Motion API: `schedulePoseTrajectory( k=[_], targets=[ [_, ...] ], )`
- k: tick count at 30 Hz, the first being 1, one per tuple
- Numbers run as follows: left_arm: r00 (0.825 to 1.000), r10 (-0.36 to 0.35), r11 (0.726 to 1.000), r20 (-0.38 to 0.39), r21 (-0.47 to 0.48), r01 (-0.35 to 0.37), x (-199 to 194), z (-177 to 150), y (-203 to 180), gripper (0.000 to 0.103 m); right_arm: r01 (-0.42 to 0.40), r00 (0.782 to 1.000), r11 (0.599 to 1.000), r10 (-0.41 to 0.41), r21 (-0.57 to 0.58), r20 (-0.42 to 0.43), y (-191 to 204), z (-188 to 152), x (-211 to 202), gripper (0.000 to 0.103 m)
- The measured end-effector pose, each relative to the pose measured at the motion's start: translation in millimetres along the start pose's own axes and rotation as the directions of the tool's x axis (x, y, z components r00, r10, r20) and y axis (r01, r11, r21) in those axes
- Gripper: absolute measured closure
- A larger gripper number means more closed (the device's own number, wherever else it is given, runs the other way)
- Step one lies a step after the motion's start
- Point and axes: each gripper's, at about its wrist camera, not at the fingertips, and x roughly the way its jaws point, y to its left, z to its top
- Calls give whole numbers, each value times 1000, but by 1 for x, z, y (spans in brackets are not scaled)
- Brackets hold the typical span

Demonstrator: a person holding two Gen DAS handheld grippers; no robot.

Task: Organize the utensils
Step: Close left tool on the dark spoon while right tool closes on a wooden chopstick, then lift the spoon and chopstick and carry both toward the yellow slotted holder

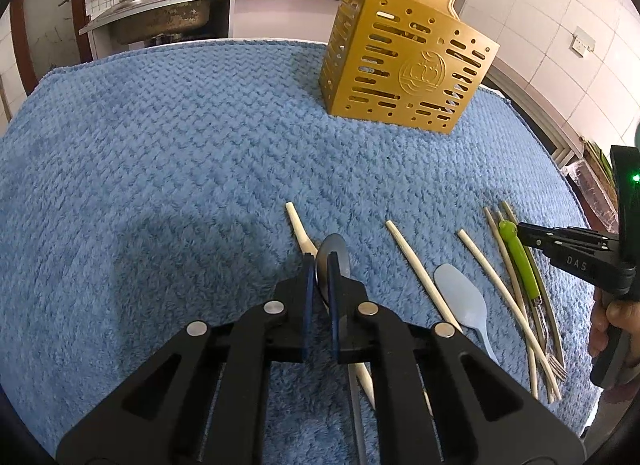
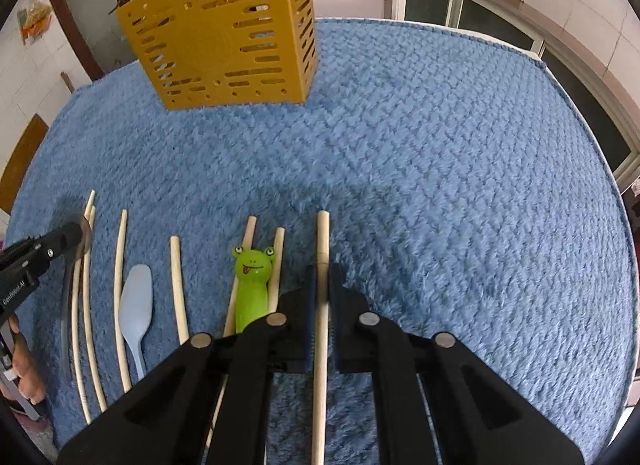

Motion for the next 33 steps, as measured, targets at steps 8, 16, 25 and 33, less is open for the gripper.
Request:
schedulePoseTrajectory(
  k=[8, 16, 25, 33],
  targets=[
    [999, 6, 1000, 32, -23, -5, -11, 1, 6, 100, -4, 989, 998, -5, 61, 150, -8, -10, -24, 97],
    [993, -32, 999, 117, -23, 35, -41, 4, 2, 100, -81, 946, 994, 52, 78, 321, -21, -14, -61, 97],
    [981, -73, 997, 182, -14, 76, -69, 13, -5, 100, -144, 893, 988, 104, 61, 437, -19, -18, -97, 97],
    [978, -112, 992, 174, -30, 119, -71, 13, 2, 100, -182, 889, 981, 134, 69, 438, -18, -19, -99, 97]
  ],
)
